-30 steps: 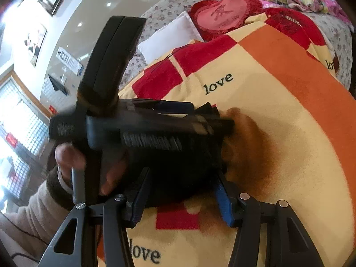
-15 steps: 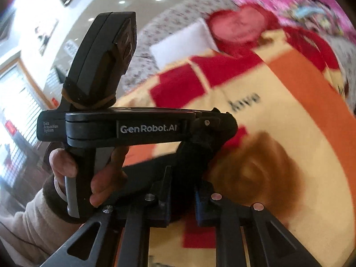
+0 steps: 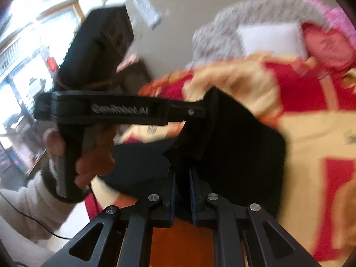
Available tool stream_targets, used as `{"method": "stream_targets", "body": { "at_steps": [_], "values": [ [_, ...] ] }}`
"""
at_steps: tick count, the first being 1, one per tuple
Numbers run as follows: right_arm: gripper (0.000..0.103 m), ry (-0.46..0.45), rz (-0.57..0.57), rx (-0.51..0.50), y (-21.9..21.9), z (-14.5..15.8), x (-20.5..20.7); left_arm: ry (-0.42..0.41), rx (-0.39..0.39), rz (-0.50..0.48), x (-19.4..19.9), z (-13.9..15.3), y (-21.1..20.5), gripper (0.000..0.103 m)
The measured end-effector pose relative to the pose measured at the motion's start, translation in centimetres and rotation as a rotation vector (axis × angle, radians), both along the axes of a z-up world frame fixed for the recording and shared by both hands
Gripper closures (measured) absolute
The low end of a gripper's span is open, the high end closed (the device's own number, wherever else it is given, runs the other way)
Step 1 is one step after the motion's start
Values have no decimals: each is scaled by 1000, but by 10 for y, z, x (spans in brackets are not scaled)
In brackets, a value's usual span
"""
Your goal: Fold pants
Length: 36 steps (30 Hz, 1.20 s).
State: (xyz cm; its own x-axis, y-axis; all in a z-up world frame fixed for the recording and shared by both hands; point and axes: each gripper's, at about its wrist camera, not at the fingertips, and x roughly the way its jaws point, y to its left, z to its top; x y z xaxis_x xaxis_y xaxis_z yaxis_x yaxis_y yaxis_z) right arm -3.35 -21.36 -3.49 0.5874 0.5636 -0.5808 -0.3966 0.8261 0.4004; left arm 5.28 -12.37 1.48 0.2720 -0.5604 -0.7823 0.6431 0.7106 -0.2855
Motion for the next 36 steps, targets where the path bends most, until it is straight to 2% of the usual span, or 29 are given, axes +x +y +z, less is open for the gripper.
{"method": "stream_targets", "body": {
  "at_steps": [2, 4, 5, 6, 7, 8, 9, 10, 12, 14, 19, 22, 23, 24, 25, 26, 32, 36],
  "values": [
    [92, 86, 34, 9, 15, -23, 13, 68, 16, 62, 3, -27, 17, 89],
    [92, 154, 63, 25, 19, -33, 14, 140, -8, 124, 6, -50, 36, 89],
    [89, 142, 71, 26, 16, -31, 11, 168, -32, 136, 6, -55, 43, 89],
    [82, 119, 78, 22, 11, -24, 3, 182, -50, 141, 4, -55, 48, 87],
    [76, 105, 80, 21, 5, -17, -3, 179, -60, 153, 2, -53, 53, 86],
    [65, 88, 72, 20, -2, -11, -7, 160, -56, 169, -3, -51, 57, 82],
    [61, 62, 53, 19, -13, -3, -11, 127, -35, 189, -9, -46, 59, 75],
    [61, 33, 27, 15, -22, 6, -14, 113, -26, 196, -10, -45, 60, 69],
    [61, -19, -67, -13, -41, 17, -15, 89, -21, 213, -18, -41, 64, 50],
    [61, -24, -140, -44, -48, 19, -8, 98, -33, 223, -24, -41, 62, 47],
    [67, 62, -229, -121, -52, -12, 36, 155, 4, 242, -29, -62, 39, 44],
    [67, 64, -235, -61, -66, -14, 32, 118, 9, 262, -29, -64, 22, 44],
    [67, 62, -239, -49, -70, -14, 30, 118, 5, 249, -28, -64, 17, 45],
    [67, 60, -245, -38, -73, -11, 28, 127, 1, 237, -25, -64, 11, 62],
    [67, 56, -253, -31, -76, -7, 25, 142, -3, 227, -22, -65, 5, 73],
    [67, 51, -264, -32, -77, -3, 23, 155, -10, 220, -20, -64, 3, 87],
    [67, -28, -231, -44, -72, 25, 7, 65, -4, 268, -30, -38, 30, 90],
    [67, -6, -164, -125, -41, 13, 22, 114, 50, 339, -32, -60, 54, 90]
  ]
}}
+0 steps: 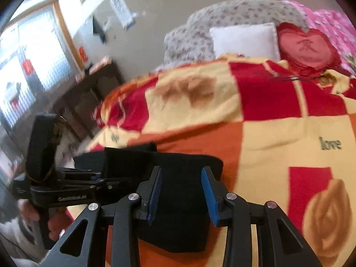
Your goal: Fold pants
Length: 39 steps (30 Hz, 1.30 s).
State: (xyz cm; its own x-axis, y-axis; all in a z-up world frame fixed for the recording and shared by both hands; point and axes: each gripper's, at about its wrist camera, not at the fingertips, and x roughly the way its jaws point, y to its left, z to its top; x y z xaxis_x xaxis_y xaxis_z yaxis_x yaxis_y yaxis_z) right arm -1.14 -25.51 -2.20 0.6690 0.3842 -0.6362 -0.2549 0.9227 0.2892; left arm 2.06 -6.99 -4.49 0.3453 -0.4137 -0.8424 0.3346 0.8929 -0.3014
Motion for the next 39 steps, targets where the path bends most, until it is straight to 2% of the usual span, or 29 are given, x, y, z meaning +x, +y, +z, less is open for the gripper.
{"method": "stream_targets", "body": {
  "at_steps": [4, 10, 13, 15, 17, 19, 21, 25, 27, 31, 36, 39],
  "values": [
    [68, 67, 30, -101, 26, -34, 26, -6, -18, 24, 1, -7, 3, 90],
    [68, 52, 10, -97, 23, -18, 20, -2, -6, 23, 5, -3, 4, 83],
    [68, 40, 20, -126, 25, -10, 3, -14, -7, 46, 2, 0, 11, 76],
    [68, 44, 37, -149, 30, -13, -7, -38, 26, 80, -2, 2, 17, 60],
    [68, 61, 50, -187, 38, -24, -13, -62, 42, 107, -5, 2, 23, 54],
    [67, 59, 45, -228, 44, -35, -13, -53, 38, 120, -4, -2, 27, 54],
    [67, 63, 39, -249, 49, -32, -14, -50, 29, 131, -7, -2, 33, 54],
    [67, 59, 88, -191, 56, -18, -13, -65, 32, 155, -15, 6, 44, 54],
    [67, 38, 95, -195, 65, -13, -12, -80, 43, 164, -19, 10, 49, 54],
    [67, 28, 110, -196, 87, -15, 6, -94, 76, 191, -24, 13, 57, 54],
    [66, 65, 113, -249, 112, -37, 36, -78, 71, 231, -28, 11, 78, 54],
    [66, 64, 112, -264, 115, -29, 39, -59, 68, 266, -29, 9, 94, 54]
  ]
}}
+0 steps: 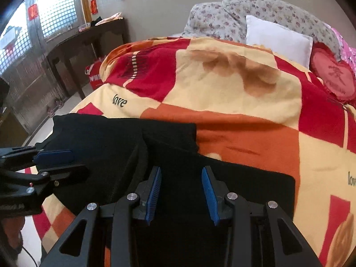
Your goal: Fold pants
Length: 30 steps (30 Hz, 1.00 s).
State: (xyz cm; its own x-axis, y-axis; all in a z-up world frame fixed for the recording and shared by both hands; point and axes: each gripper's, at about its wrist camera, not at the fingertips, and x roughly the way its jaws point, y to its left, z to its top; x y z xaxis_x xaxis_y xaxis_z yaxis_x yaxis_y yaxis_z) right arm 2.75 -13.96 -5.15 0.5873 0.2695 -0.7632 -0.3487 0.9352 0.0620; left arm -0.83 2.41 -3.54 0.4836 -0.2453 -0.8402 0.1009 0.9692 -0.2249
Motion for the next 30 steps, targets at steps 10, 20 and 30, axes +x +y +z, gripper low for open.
{"method": "stream_targets", "body": {
  "at_steps": [10, 20, 30],
  "values": [
    [66, 22, 50, -19, 13, -5, -26, 21, -16, 80, -2, -5, 36, 54],
    [62, -14, 99, 45, 28, 24, -20, -28, 70, 132, -10, 5, 54, 54],
    [59, 40, 287, 70, 105, 15, 8, -12, 87, 189, -22, 3, 86, 54]
  ]
}}
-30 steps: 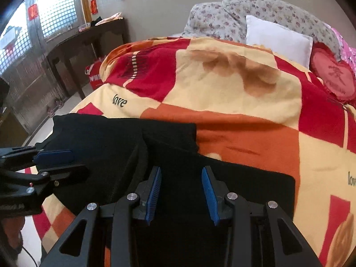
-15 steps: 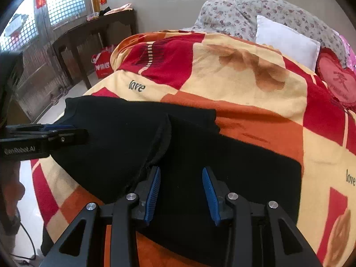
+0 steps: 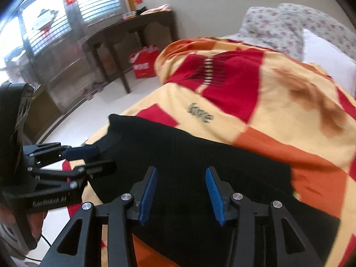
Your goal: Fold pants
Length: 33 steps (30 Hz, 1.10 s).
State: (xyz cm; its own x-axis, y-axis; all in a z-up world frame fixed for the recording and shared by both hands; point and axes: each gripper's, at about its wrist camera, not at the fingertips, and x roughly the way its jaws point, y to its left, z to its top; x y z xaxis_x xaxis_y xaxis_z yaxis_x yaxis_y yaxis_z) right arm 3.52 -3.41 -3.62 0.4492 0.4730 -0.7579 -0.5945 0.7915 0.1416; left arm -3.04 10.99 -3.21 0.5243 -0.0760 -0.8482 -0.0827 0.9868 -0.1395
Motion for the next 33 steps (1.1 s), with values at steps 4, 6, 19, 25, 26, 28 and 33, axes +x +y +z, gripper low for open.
{"method": "stream_targets", "body": {
  "at_steps": [4, 6, 19, 25, 26, 28, 33],
  "values": [
    [58, 1, 58, -17, 28, -6, 9, 8, -28, 14, -12, -1, 18, 51],
    [57, 2, 79, -24, 38, -8, 14, 23, -72, 25, -18, -4, 31, 47],
    [54, 18, 211, -31, 100, -19, 49, 71, -202, 137, -25, -27, 58, 33],
    [50, 36, 310, -88, 126, -33, 64, 45, -222, 163, -14, -29, 56, 23],
    [49, 45, 321, -85, 129, -36, 66, 38, -217, 167, -12, -29, 55, 22],
    [48, 74, 331, -55, 131, -40, 72, 29, -206, 171, -9, -29, 54, 22],
    [48, 113, 316, 42, 123, -46, 81, 26, -180, 176, -3, -29, 50, 22]
  ]
}}
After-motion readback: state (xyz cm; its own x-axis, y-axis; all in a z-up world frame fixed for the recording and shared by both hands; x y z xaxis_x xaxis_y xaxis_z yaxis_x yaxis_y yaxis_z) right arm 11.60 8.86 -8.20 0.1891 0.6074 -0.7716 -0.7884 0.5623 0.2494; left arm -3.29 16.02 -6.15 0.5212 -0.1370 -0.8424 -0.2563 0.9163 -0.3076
